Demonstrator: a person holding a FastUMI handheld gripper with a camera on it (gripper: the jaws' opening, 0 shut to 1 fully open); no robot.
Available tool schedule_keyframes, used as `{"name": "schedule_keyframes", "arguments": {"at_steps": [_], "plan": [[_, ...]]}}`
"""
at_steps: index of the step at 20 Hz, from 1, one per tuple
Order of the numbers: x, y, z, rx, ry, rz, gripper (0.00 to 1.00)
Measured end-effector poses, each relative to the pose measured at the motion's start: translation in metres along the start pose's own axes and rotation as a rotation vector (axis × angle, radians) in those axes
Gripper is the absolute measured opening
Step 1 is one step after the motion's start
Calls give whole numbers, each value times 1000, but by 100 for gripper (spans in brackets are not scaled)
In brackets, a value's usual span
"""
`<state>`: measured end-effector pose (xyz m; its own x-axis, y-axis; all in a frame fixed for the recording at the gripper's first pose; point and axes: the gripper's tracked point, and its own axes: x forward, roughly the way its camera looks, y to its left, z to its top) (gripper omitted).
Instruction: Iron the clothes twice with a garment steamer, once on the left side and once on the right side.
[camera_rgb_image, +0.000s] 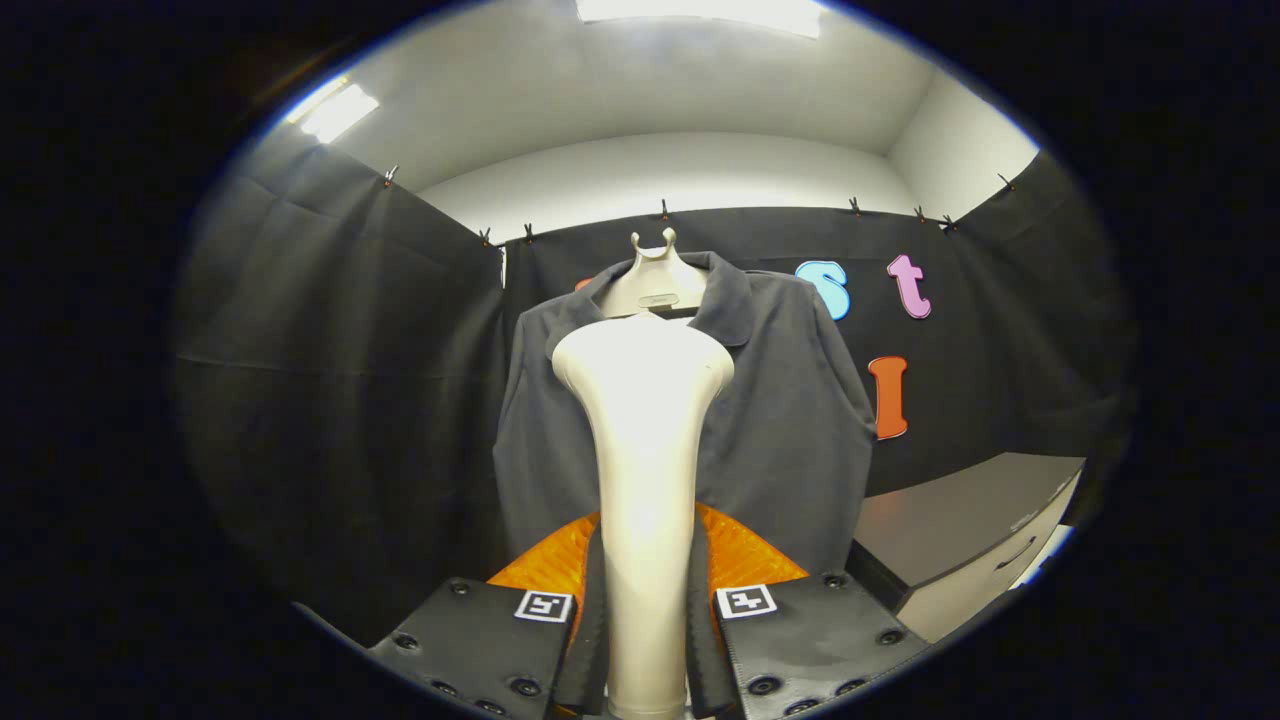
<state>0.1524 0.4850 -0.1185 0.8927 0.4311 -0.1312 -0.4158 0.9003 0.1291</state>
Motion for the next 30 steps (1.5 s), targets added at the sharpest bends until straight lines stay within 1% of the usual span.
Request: {"name": "schedule_keyframes", "arguments": {"at_steps": [6,9,17,23,30], "plan": [[44,39,-9,-17,37,48,39],[62,47,-14,-41,47,47,39],[100,56,-46,-31,105,22,39],[100,54,-79,-43,160,15,39],[89,45,-121,-43,234,6,39]]}}
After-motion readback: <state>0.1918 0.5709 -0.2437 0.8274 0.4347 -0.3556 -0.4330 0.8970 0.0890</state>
